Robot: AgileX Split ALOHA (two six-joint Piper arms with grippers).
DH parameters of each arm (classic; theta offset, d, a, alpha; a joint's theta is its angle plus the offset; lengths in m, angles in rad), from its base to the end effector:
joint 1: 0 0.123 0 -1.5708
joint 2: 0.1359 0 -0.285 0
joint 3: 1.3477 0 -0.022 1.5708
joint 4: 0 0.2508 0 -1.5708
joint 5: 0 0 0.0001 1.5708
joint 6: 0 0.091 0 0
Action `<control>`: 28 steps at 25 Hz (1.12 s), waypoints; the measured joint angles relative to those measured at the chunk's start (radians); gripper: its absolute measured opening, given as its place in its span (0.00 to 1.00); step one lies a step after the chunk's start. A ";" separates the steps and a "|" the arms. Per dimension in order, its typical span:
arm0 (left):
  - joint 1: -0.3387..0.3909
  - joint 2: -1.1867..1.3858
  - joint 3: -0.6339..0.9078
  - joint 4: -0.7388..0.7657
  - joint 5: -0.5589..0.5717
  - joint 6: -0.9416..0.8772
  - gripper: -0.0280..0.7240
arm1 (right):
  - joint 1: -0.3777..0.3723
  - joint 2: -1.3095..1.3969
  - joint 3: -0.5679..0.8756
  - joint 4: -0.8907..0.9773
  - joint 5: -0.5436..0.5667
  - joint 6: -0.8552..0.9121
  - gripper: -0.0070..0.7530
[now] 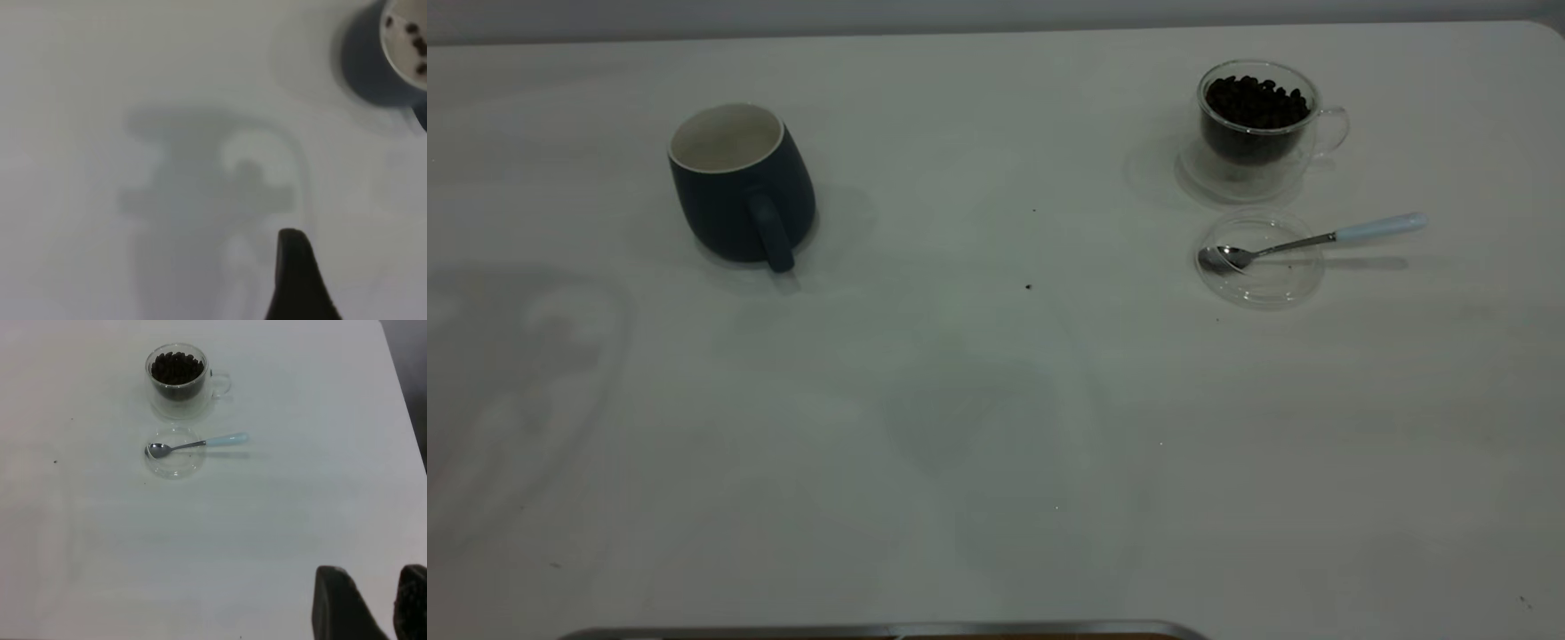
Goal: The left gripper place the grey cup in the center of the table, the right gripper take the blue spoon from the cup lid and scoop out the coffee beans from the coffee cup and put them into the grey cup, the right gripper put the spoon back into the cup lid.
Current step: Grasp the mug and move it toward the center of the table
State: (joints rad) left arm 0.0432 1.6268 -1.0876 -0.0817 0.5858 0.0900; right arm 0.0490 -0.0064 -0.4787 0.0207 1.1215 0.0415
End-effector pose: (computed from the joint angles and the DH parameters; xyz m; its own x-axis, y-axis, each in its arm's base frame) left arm 0.3357 0.0104 0.2347 -0.8599 -0.0153 -0.5102 -0.0014 0.9996 -0.0277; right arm -0.0062 0.0014 0.2665 -0.5239 0.0248 -0.8514 -0.0385 0.9979 0.0528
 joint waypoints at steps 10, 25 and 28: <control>0.000 0.369 -0.310 0.000 0.023 0.293 0.76 | 0.000 0.000 0.000 0.000 0.000 0.000 0.32; -0.058 0.703 -0.486 -0.001 -0.047 1.048 0.76 | 0.000 0.000 0.000 0.000 0.000 0.000 0.32; -0.071 0.744 -0.521 -0.019 -0.048 1.134 0.76 | 0.000 0.000 0.000 0.000 0.000 0.000 0.32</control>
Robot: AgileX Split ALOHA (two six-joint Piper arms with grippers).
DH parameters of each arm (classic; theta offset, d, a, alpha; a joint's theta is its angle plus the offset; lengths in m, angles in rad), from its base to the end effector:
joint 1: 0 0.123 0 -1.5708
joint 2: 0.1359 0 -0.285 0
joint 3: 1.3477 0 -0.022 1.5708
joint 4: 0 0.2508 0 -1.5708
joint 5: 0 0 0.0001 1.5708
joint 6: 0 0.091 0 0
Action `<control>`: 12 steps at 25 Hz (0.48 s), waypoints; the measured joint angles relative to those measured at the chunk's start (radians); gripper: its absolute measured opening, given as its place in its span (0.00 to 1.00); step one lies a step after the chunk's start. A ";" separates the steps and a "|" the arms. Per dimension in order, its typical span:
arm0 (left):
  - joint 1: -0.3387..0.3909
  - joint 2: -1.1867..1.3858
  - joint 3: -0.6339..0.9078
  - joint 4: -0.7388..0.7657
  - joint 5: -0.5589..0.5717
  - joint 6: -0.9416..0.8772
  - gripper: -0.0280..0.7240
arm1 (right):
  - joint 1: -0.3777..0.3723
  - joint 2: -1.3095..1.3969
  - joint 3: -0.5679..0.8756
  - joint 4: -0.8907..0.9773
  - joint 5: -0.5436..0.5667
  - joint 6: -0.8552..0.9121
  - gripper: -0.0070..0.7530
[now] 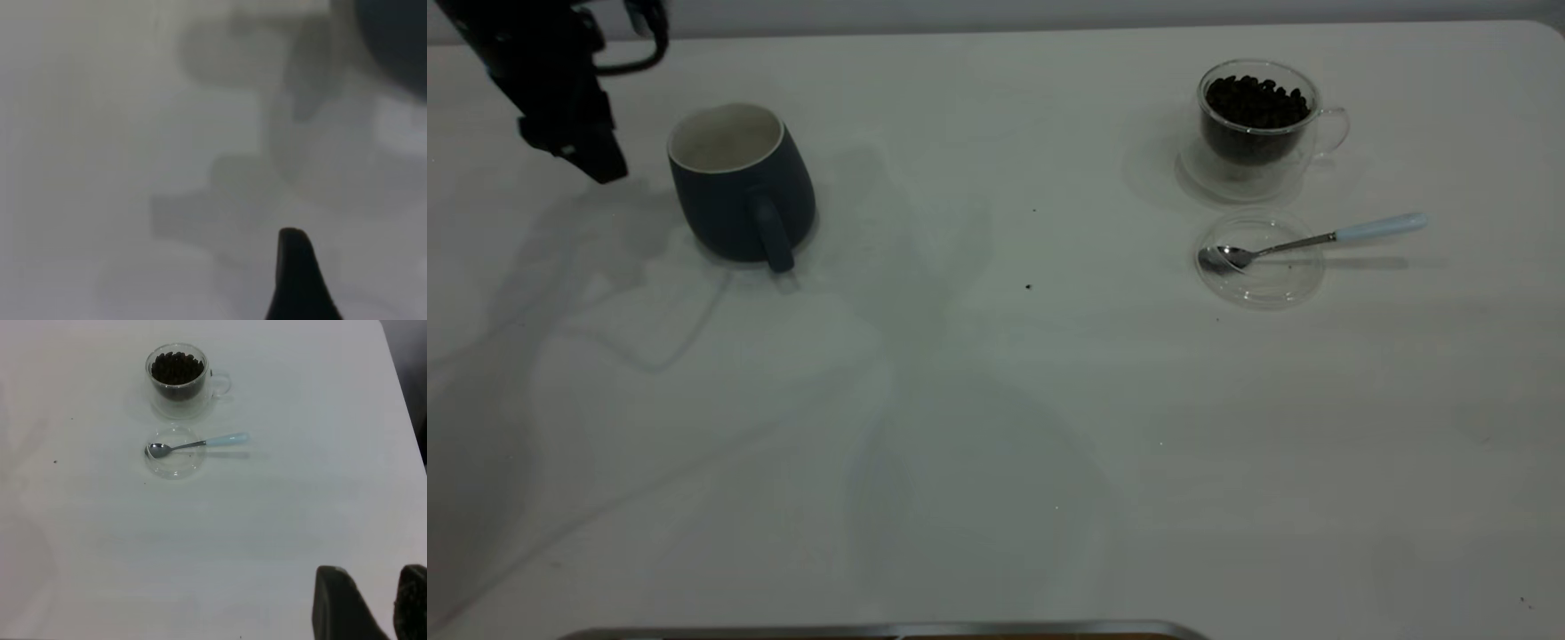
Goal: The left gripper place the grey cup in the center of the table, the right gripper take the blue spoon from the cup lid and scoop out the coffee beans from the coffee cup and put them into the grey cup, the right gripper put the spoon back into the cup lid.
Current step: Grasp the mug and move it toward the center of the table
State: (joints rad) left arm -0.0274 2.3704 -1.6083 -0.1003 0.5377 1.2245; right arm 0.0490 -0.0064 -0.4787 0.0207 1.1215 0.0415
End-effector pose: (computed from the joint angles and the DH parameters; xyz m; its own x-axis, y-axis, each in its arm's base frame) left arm 0.4706 -0.0176 0.0675 -0.3508 0.9167 -0.1914 0.8683 0.3950 0.3001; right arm -0.0062 0.0014 0.2665 -0.5239 0.0248 -0.8514 -0.0385 0.9979 0.0528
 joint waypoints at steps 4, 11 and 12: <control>-0.004 0.034 -0.037 -0.084 0.015 0.147 0.76 | 0.000 0.000 0.000 0.000 0.000 0.000 0.32; -0.013 0.036 -0.045 -0.228 0.049 0.449 0.76 | 0.000 0.000 0.000 0.000 0.001 0.000 0.32; -0.013 0.036 -0.045 -0.246 0.049 0.481 0.76 | 0.000 0.000 0.000 0.000 0.001 0.000 0.32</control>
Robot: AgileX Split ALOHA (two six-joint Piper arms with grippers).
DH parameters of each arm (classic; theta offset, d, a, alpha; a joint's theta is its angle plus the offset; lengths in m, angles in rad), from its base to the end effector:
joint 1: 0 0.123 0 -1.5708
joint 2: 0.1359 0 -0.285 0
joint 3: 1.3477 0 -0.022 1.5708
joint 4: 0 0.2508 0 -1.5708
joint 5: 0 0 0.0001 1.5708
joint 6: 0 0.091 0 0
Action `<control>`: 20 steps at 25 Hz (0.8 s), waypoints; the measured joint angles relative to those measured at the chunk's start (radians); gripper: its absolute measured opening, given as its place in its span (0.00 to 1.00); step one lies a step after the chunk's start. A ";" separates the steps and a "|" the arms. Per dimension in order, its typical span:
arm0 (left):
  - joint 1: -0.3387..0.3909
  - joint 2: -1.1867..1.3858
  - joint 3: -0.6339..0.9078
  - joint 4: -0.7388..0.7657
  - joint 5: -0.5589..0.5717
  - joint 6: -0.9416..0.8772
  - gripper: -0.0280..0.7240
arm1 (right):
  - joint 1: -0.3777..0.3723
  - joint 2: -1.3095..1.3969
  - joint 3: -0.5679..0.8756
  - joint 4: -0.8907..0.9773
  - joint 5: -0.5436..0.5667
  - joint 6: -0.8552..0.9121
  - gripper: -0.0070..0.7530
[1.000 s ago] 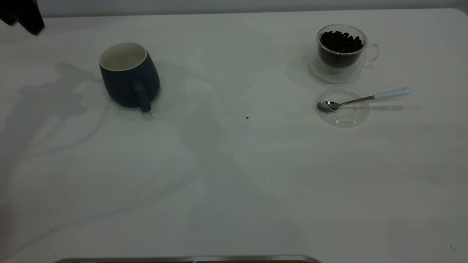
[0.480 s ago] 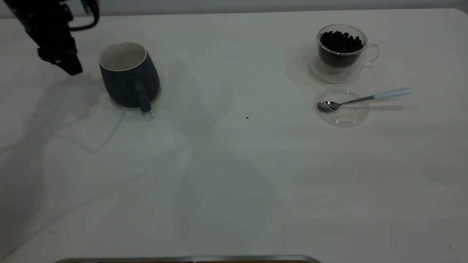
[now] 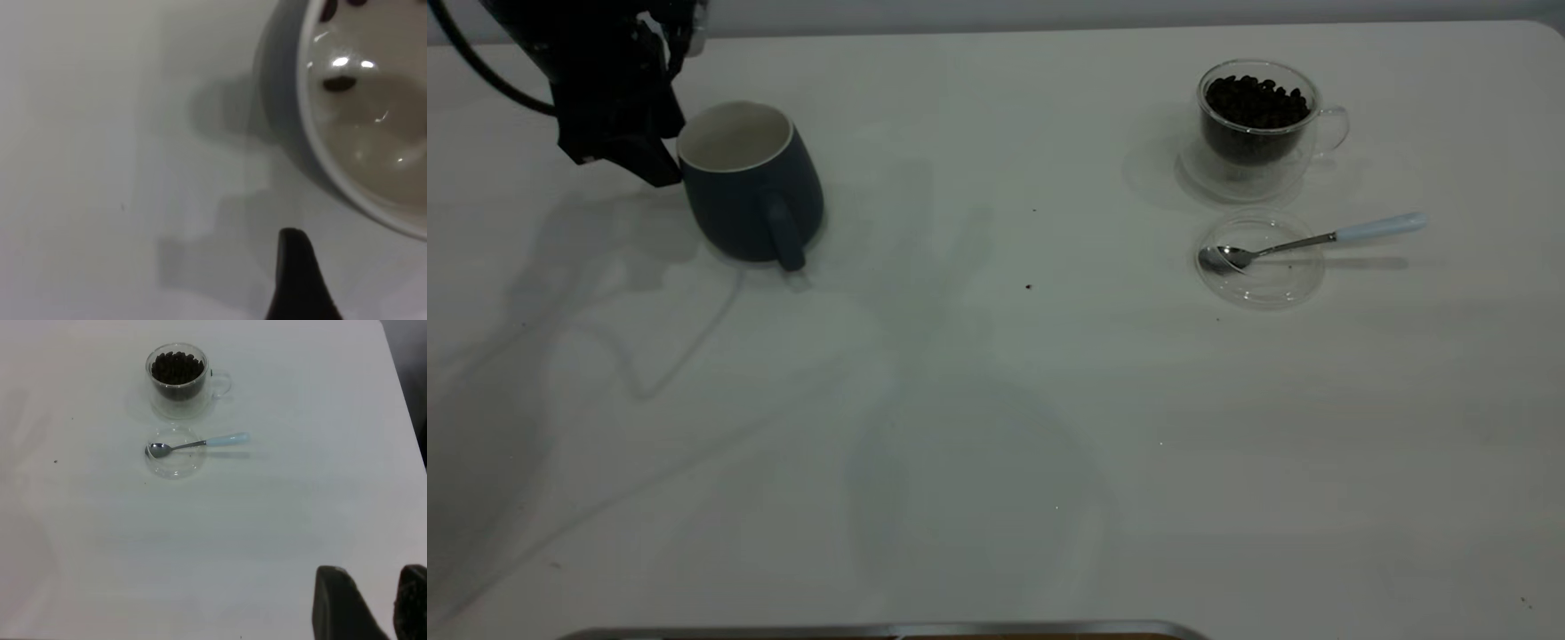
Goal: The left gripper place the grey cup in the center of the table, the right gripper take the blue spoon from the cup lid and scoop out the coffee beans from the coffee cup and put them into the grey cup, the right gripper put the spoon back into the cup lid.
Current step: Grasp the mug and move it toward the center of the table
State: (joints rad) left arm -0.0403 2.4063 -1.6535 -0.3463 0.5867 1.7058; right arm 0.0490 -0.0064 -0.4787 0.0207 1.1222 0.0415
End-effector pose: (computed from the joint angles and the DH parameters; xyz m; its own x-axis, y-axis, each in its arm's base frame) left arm 0.4753 -0.0363 0.0621 -0.0448 0.9727 -0.2276 0.9444 0.1155 0.3077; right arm -0.0062 0.0014 0.2665 -0.5245 0.0248 -0.8510 -0.0384 0.9979 0.0527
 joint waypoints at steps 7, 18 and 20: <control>-0.025 0.002 0.000 -0.123 0.000 0.166 0.76 | 0.000 0.000 0.000 0.000 0.000 0.000 0.32; -0.122 0.009 0.000 -0.144 -0.003 0.181 0.76 | 0.000 0.000 0.000 0.000 0.000 0.000 0.32; -0.142 0.009 0.000 -0.156 -0.006 0.181 0.76 | 0.000 0.000 0.000 0.000 0.000 0.000 0.32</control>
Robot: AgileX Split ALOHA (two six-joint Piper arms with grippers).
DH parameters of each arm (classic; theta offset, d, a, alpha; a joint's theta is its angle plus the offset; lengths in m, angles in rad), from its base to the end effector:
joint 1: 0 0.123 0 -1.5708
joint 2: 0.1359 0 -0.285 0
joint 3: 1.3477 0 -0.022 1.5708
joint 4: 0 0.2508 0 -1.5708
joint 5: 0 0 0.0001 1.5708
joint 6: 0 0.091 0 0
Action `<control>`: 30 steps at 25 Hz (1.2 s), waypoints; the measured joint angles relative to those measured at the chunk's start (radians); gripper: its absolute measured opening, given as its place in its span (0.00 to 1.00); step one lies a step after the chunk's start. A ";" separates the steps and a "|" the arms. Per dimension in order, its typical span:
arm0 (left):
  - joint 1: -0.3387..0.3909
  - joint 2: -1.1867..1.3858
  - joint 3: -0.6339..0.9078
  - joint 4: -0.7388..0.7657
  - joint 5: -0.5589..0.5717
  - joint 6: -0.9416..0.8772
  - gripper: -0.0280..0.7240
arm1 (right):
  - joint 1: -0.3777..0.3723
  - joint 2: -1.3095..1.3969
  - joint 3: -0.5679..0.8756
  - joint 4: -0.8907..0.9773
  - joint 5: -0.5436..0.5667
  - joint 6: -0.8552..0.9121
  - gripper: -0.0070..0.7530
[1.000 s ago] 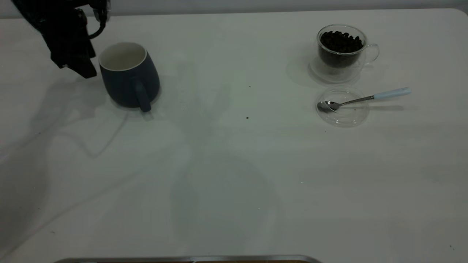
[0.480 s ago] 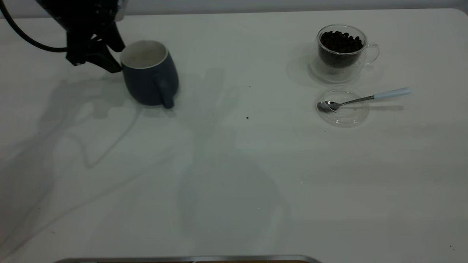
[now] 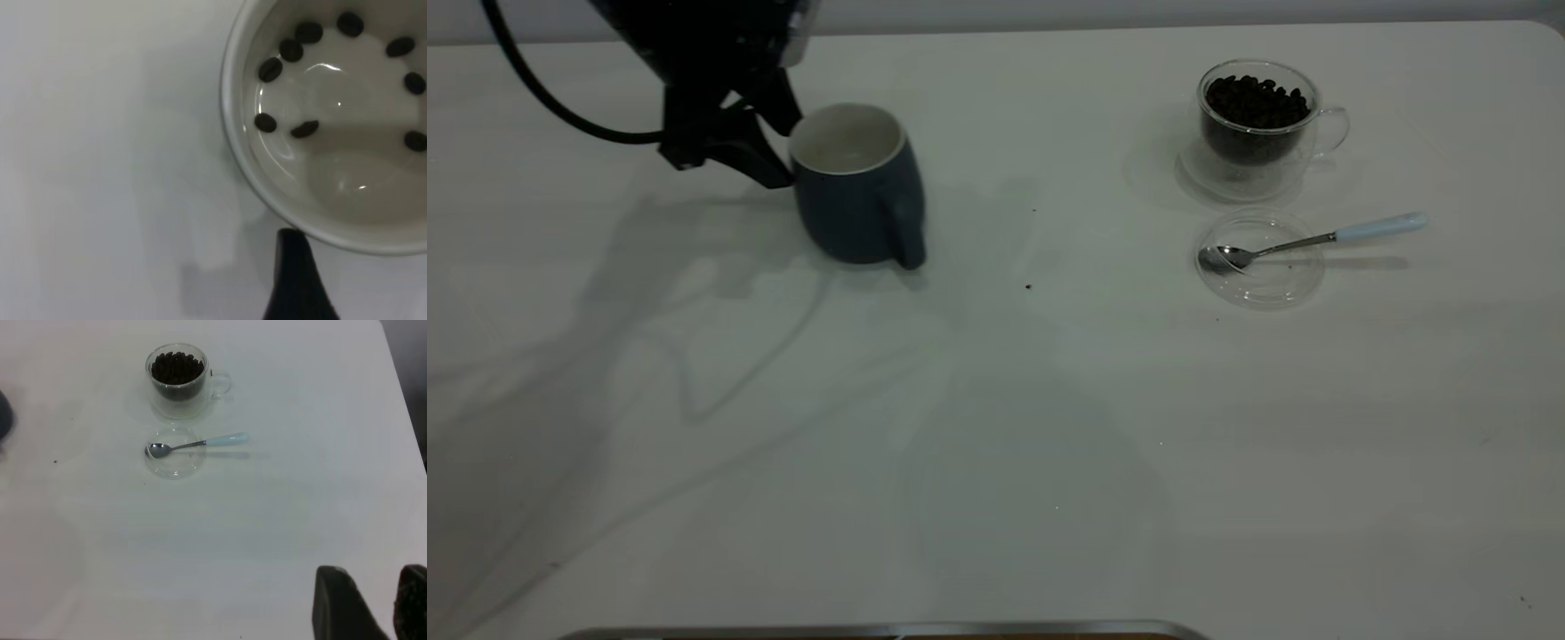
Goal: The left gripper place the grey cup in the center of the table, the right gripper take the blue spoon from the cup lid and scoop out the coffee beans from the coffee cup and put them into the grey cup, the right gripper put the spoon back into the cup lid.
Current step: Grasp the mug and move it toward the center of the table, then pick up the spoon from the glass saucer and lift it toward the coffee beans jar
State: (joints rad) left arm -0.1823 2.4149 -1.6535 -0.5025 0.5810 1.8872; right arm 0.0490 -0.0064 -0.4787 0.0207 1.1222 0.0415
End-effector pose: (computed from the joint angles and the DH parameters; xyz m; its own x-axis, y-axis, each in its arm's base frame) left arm 0.4661 -0.1104 0.0607 0.1638 0.9441 -0.2861 0.9401 -0.0615 0.3353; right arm -0.0062 0.0014 0.2665 -0.5245 0.0248 -0.8510 -0.0384 0.9979 0.0527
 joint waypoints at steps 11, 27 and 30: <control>-0.094 0.000 0.000 -0.118 -0.094 0.007 0.76 | 0.000 0.000 0.000 0.000 0.000 0.000 0.32; 0.018 -0.176 0.000 0.128 0.185 -0.475 0.76 | 0.000 0.000 0.000 0.000 0.000 0.000 0.32; 0.051 -0.291 0.000 0.197 0.319 -0.756 0.76 | 0.000 0.000 0.000 0.000 0.000 0.000 0.32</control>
State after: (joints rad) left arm -0.1309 2.1244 -1.6535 -0.3060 0.8997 1.1314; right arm 0.0490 -0.0064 -0.4787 0.0207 1.1222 0.0415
